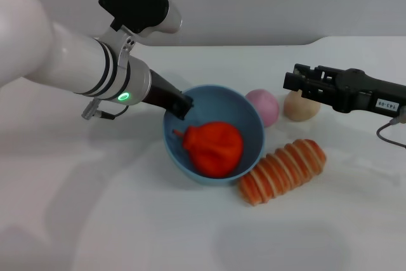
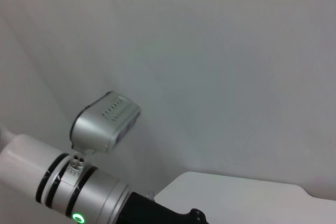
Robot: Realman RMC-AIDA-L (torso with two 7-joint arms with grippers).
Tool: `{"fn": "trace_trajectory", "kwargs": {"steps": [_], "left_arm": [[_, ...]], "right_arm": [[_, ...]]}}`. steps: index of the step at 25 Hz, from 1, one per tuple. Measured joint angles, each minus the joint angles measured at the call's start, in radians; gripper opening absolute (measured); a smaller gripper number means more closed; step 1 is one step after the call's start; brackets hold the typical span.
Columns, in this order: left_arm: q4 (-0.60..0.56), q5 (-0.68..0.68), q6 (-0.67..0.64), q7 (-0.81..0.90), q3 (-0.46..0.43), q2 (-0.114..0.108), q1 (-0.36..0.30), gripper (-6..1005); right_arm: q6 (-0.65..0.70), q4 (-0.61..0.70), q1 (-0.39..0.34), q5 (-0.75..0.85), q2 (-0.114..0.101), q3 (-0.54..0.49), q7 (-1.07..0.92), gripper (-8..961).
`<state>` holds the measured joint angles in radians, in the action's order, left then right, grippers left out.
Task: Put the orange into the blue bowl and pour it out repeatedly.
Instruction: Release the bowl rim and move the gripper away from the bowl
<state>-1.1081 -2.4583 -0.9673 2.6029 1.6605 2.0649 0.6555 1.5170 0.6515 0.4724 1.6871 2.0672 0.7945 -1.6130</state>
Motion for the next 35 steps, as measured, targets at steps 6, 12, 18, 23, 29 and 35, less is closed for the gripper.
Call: {"fn": "trace_trajectory", "kwargs": {"steps": [6,12,18,23,29,35], "left_arm": [[0.04,-0.002,0.0,0.003,-0.004,0.001,0.014,-2],[0.041,-0.003,0.011,0.007,-0.006,0.001,0.01,0],[0.041,-0.007,0.032,0.032,-0.007,0.001,0.003,32],[0.04,-0.009,0.032,0.034,-0.005,0.0,0.001,59],[-0.008,-0.012,0.035,0.034,-0.012,-0.002,-0.01,232],[-0.121,-0.012,0.103,0.029,-0.022,-0.004,-0.063,474]], "right_arm": [[-0.002,0.0,-0.001,0.0,-0.001,-0.004,0.001,449],[-0.002,-0.001,-0.002,0.0,-0.001,-0.012,0.001,448],[-0.001,-0.001,-0.006,0.0,-0.001,-0.013,0.001,448],[-0.001,-0.001,-0.007,0.0,-0.001,-0.017,0.004,448],[-0.001,-0.003,-0.013,-0.001,0.002,-0.07,0.067,449],[-0.006,-0.005,-0.028,-0.013,-0.001,-0.11,0.104,474]]}}
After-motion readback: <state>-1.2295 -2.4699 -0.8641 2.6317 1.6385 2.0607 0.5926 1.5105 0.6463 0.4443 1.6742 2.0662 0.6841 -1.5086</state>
